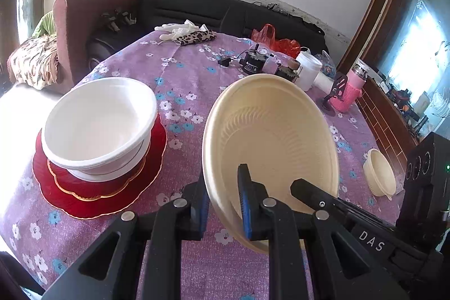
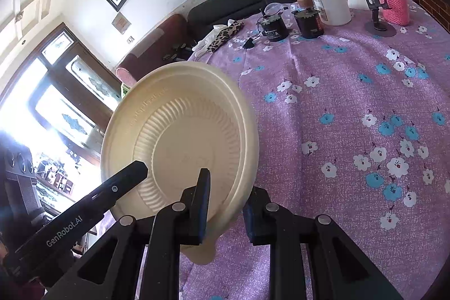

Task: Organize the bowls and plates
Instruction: 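Carry the cream bowl in the right tool over the plate stack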

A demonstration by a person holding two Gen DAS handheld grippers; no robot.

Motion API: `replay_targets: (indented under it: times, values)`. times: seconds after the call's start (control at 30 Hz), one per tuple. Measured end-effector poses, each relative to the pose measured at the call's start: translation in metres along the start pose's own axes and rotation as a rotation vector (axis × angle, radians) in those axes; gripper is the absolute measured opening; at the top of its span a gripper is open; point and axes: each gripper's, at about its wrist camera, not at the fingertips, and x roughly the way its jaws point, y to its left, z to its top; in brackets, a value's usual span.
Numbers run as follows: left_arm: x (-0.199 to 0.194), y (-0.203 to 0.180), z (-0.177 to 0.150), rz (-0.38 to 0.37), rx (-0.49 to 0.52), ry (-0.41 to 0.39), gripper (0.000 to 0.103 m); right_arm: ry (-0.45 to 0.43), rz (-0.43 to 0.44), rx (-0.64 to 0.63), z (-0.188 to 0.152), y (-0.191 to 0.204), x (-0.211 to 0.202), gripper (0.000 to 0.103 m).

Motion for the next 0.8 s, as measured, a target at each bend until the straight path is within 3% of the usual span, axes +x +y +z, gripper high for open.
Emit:
replay_targets:
  times: [0.3,0.47,0.8]
  values:
    - [-0.021,0.024,0.005,-0.008,-0.059,-0.049,0.018,-0.011,0.009,-0.05,0.001,0.028,0.0,0.024]
    - [-0.041,0.049,0.019,0.033,-0.092,-0.114,0.018,-0.028,0.036,-0.116,0.012,0.065,0.007,0.024]
    - [-0.045,0.119,0.054,0.151,-0.187,-0.131,0.018,0.052,0.072,-0.207,0.039,0.135,0.075,0.024]
